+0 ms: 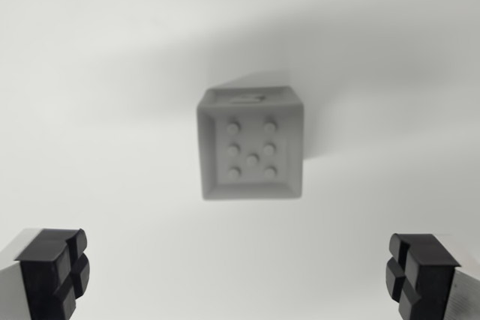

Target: Destack cube

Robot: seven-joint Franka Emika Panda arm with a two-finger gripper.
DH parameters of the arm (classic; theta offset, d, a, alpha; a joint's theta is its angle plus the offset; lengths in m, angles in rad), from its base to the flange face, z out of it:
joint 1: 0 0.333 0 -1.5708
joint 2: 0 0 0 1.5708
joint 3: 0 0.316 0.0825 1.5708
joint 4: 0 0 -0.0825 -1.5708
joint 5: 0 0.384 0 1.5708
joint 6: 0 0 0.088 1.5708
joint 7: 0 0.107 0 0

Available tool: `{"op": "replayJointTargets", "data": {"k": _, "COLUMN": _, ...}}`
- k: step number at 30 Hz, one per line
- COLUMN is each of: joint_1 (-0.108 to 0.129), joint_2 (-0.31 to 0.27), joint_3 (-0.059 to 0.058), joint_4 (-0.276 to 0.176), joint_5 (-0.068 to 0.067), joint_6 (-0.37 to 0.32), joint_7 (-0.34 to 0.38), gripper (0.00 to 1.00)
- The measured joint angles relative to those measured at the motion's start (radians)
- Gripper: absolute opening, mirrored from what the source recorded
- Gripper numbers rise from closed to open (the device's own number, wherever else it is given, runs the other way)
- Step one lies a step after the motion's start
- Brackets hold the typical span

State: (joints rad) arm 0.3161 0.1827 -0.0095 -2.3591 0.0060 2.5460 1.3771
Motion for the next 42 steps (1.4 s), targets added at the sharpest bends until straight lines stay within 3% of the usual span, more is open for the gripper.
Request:
{"op": "replayJointTargets", "data": {"k": 19, "joint_1": 0.0, "joint_2": -0.161, "joint_3": 0.0, "joint_4": 0.042, "joint_5": -0.002, "joint_6": -0.203, "joint_7": 0.003, "gripper": 1.0}}
{"op": "replayJointTargets", "data": {"k": 42, "joint_1": 0.0, "joint_2": -0.258, "joint_3": 0.0, "joint_4": 0.123, "joint_5": -0.002, "joint_6": -0.381, "joint_7": 0.004, "gripper": 1.0}}
